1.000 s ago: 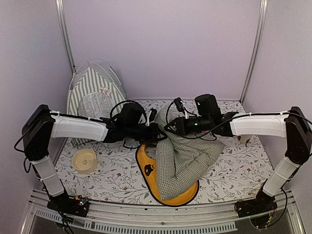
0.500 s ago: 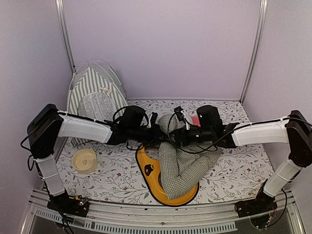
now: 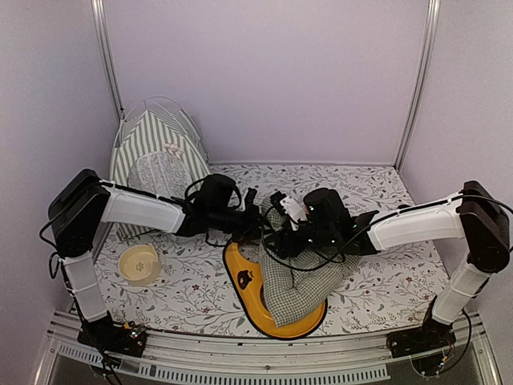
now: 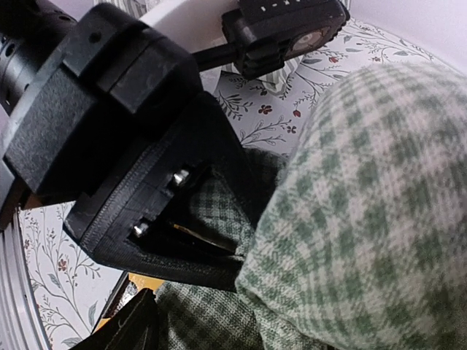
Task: Set up the pet tent
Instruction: Adjust the cushion on the pet food container.
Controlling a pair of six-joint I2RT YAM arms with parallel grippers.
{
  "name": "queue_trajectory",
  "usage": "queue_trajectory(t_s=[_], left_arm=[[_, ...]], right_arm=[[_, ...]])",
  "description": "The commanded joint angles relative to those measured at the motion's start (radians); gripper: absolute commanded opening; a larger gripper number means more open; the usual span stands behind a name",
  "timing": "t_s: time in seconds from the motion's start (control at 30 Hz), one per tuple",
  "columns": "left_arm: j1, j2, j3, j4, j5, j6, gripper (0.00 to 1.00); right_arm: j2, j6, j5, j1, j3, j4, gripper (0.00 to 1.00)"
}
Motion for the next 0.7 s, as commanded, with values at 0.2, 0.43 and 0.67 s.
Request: queue_trajectory(t_s=[0.2,0.43,0.67], left_arm=[[0.013,-0.061,0.066,0.07,0.011,0.056,0.08],[0.011,-0.116,0.084,0.01,-0.01,0.114,0.16],[0.026,-0.224,0.011,-0.066,-0.096,0.174,0.33]], right_arm=[[0.087,-0.035,0.1,0.037,0.0,-0.208,0.62],[0.096,-0.028,0.15,0.036,0.023,-0.234,0.11],[0.043,0.039,0.148,-0.003,0.044,-0.236,0.0]])
